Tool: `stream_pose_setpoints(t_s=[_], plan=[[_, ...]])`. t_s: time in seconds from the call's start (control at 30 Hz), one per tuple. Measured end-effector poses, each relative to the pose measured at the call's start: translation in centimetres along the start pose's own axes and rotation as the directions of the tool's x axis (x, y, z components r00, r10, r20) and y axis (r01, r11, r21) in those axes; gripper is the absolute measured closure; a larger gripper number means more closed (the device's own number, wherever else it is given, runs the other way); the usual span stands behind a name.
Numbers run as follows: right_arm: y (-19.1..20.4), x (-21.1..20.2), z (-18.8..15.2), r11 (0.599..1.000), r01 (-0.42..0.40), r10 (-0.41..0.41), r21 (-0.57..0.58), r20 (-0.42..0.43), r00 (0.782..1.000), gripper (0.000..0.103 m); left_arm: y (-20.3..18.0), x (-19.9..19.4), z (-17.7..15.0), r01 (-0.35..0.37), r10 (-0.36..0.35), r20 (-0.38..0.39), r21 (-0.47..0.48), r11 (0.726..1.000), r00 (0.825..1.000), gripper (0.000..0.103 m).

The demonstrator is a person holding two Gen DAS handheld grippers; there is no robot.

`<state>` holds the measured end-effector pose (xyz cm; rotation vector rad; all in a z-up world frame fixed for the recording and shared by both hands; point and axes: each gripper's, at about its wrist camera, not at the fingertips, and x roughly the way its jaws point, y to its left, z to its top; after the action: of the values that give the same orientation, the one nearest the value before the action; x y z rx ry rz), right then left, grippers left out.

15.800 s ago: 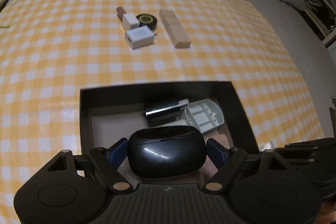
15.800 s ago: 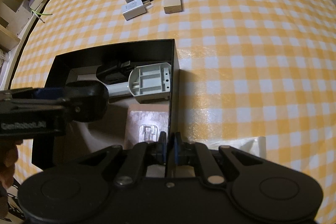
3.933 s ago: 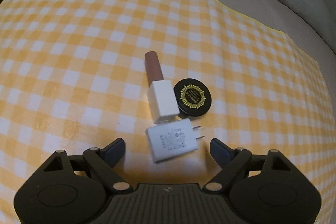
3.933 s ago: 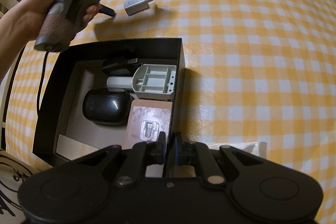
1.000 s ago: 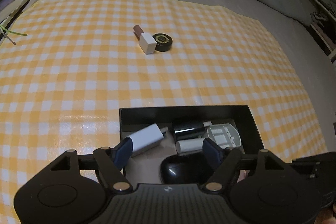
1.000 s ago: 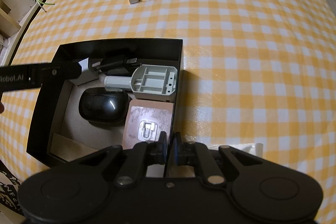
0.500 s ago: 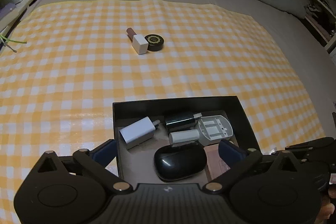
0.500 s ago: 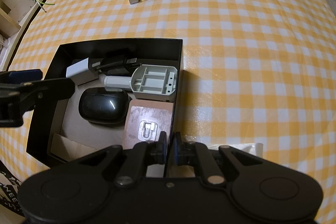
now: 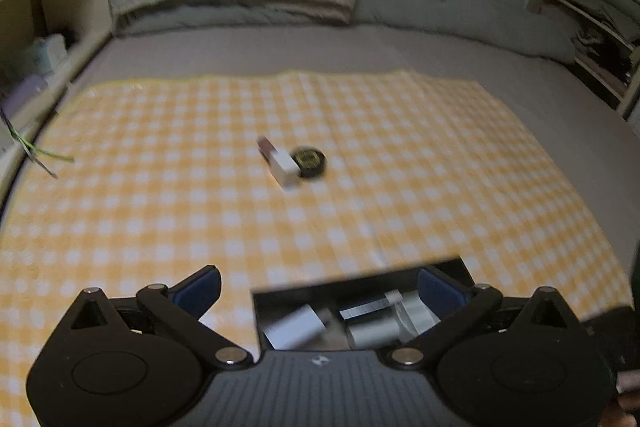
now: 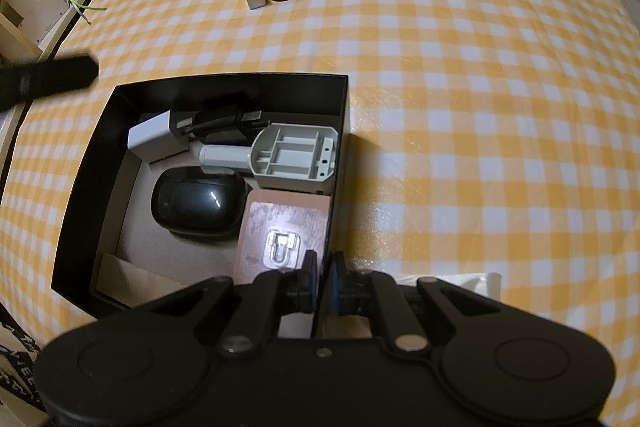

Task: Organize rigid objects
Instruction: 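Reach the left tool to the white-capped brown tube and grasp it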

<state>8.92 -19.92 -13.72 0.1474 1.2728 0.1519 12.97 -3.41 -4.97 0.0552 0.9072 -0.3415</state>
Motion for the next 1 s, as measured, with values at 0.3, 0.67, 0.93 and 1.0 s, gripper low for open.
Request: stream_pose_setpoints(t_s=[0.3,0.67,0.93,1.0], plan=[[-0.2,0.0,0.1,1.000,-0.007,0.007,0.007,0.000,1.000,0.095,1.9,2.1,3.5,-0.091,0.096,0.107,-0.049,0.995,0.990,0.000],[-0.1,0.0,0.0,1.000,-0.016,0.016,0.013,-0.004,1.000,0.094,2.9,10.1,7.1,-0.090,0.074,0.131,0.123,0.988,0.989,0.000],[-0.2,0.0,0.0,0.999,-0.030,0.030,0.022,-0.010,1.000,0.094,3.3,15.6,7.9,-0.092,0.044,0.151,0.322,0.942,0.988,0.021],[-0.4,0.1,0.1,0.999,-0.037,0.037,0.028,-0.014,0.999,0.093,3.4,17.0,8.1,-0.086,0.031,0.149,0.384,0.919,0.988,0.028]])
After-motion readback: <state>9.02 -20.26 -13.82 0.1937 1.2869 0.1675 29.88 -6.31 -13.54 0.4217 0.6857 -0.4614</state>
